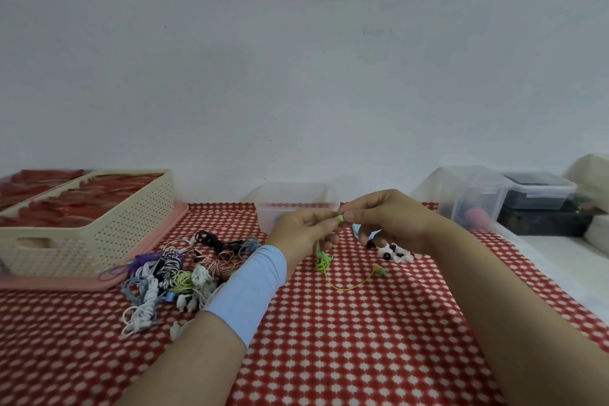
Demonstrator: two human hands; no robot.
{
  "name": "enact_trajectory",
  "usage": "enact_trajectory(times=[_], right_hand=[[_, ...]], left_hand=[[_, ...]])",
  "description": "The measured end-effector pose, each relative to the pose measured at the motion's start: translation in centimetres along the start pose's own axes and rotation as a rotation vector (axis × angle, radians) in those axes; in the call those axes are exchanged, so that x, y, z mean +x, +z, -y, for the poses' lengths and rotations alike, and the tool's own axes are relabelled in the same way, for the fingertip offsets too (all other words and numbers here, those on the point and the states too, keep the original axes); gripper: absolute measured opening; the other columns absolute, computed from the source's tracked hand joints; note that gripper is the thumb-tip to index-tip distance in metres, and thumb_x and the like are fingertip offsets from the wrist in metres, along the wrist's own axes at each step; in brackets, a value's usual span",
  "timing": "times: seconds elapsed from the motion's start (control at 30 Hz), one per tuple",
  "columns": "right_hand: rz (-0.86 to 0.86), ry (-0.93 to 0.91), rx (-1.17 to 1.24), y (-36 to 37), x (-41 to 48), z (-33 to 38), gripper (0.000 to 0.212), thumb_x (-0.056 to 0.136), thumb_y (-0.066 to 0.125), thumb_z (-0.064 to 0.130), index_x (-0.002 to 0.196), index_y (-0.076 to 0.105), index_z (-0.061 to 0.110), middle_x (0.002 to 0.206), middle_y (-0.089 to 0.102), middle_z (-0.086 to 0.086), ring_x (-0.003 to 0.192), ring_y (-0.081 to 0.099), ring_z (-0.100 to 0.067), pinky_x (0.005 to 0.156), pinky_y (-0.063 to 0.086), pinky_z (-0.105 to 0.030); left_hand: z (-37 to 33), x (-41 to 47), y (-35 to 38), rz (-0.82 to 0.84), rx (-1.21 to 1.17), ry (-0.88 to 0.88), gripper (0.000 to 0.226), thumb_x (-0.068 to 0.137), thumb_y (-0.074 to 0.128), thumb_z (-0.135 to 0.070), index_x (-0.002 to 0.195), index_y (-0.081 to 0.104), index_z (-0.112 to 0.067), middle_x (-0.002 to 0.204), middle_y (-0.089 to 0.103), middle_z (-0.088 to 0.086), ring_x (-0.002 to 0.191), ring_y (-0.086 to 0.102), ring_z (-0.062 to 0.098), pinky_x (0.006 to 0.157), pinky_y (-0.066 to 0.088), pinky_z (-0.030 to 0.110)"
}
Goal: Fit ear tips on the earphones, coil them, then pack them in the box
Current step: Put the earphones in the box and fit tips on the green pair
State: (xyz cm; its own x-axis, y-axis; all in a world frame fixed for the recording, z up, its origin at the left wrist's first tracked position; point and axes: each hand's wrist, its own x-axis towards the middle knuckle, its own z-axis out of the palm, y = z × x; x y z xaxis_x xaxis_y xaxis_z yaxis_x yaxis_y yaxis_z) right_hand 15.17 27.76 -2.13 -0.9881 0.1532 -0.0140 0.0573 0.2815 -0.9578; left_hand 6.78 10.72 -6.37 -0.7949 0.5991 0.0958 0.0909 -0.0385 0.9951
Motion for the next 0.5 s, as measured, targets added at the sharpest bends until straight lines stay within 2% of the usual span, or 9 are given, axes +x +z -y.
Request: enact_trajectory(times=[0.1,0.23,0.33,0.5], right_hand=[[-0.016,0.006,0.002,0.16,0.18,-0.04,0.012,0.093,0.071,0.011,0.100,0.081,0.009,0.089,0.078,-0.008,0.062,0.063,-0.018,0.049,0.045,-0.023],[-0.005,0.047,0.028,0.02,0.33,-0.17,0.011,0.091,0.073,0.011,0.097,0.082,0.011,0.098,0.077,-0.014,0.063,0.065,-0.017,0.054,0.048,-0.028],[0.002,0.063,0.058,-0.14,0.46,-0.13,0.010,0.090,0.073,0.009,0.097,0.081,0.008,0.091,0.077,-0.011,0.063,0.066,-0.016,0.053,0.050,-0.027],[0.013,0.085,0.102,-0.32,0.48,-0.03,0.010,0.091,0.071,0.007,0.095,0.080,0.007,0.083,0.075,-0.007,0.064,0.066,-0.015,0.051,0.053,-0.023]], left_hand=[[0.25,0.02,-0.11,-0.011,0.049,0.028,0.018,0.092,0.063,-0.006,0.107,0.074,-0.009,0.091,0.076,0.009,0.076,0.068,0.013,0.074,0.056,0.024],[0.30,-0.14,-0.06,-0.037,0.080,0.061,0.017,0.091,0.066,-0.006,0.105,0.075,-0.007,0.079,0.075,0.002,0.068,0.066,0.008,0.069,0.055,0.018],[0.26,-0.23,0.23,-0.067,0.095,0.084,0.017,0.090,0.066,-0.006,0.105,0.075,-0.008,0.076,0.075,0.000,0.063,0.065,0.004,0.066,0.053,0.015],[0.21,-0.16,0.53,-0.091,0.068,0.098,0.017,0.090,0.066,-0.006,0.104,0.075,-0.012,0.085,0.077,0.004,0.071,0.069,0.008,0.072,0.057,0.020]])
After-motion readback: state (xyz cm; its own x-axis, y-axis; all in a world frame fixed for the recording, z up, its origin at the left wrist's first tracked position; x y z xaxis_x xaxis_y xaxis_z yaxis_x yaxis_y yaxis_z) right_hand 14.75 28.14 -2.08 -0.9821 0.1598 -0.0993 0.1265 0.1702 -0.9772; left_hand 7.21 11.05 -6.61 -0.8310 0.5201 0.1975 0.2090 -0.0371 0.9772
